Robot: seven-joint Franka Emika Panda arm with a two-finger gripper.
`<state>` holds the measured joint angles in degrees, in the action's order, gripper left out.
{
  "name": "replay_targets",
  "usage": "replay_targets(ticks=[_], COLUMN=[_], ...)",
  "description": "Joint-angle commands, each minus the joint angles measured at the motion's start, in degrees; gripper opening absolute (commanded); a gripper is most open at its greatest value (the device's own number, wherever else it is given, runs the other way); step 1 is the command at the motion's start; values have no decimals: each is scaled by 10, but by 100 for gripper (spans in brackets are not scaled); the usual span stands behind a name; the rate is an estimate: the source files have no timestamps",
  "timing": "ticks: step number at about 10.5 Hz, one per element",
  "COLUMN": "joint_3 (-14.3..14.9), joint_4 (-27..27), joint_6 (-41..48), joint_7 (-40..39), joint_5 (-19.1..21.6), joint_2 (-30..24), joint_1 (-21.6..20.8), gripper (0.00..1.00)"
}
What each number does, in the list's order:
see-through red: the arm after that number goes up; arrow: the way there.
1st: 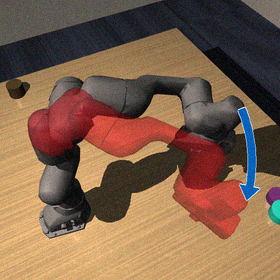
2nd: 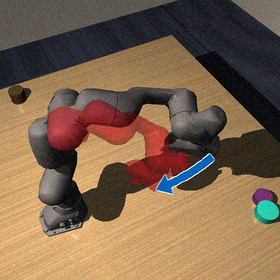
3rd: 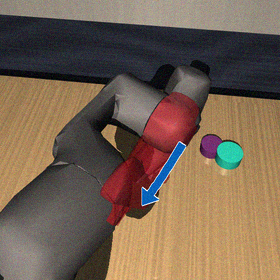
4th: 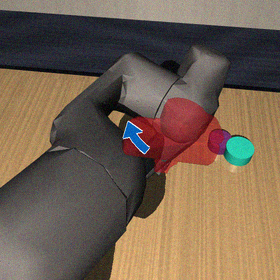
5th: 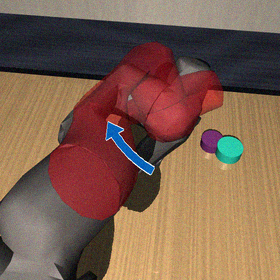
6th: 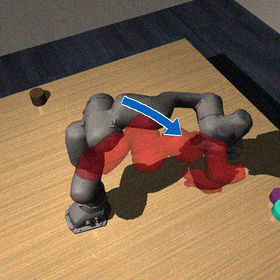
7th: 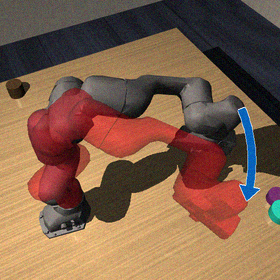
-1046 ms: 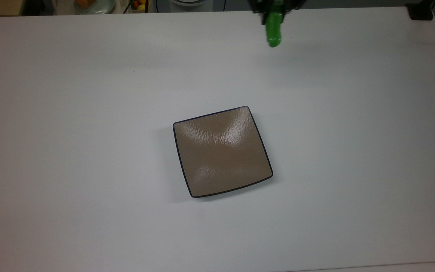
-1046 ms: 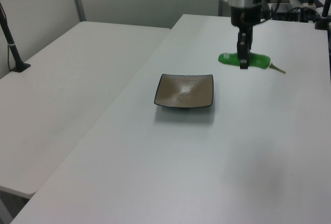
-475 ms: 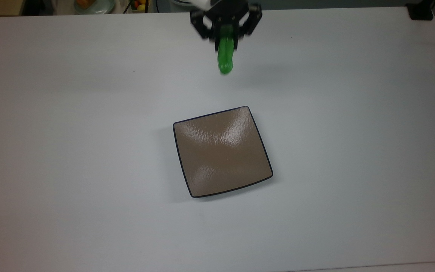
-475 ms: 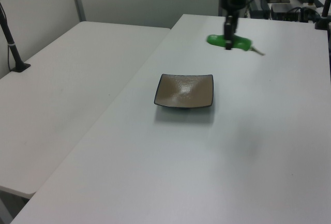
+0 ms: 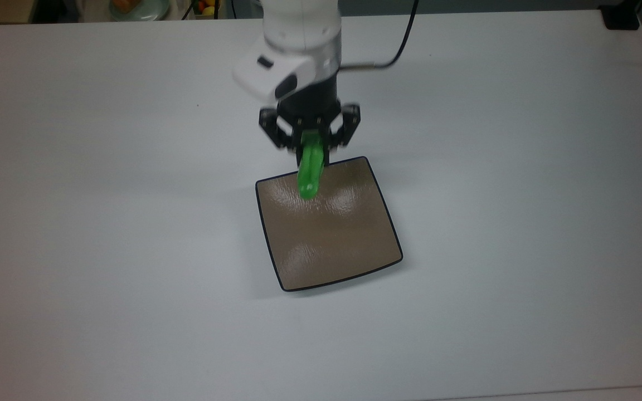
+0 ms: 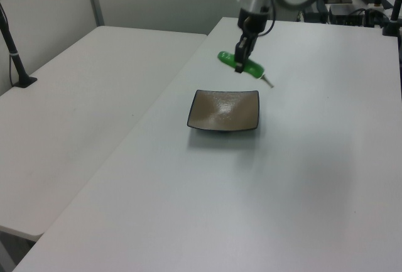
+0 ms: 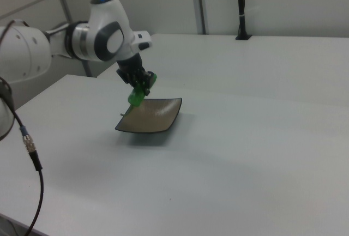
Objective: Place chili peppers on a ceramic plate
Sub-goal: 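Lower the chili pepper onto the plate and open the gripper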
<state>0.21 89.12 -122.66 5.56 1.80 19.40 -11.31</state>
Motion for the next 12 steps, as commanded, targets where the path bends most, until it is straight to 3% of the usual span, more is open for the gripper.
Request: replay_targets(ticks=[1,10,12], joint_3=[2,-3,-4], joint_4=[-17,-15,-14], joint_6=[-95,-231,-240], joint_7=[16,85,86], joint_5=[12,17,22], joint_2=[56,139,143], joint_1=[-4,-15,-15], gripper=[10,16,37])
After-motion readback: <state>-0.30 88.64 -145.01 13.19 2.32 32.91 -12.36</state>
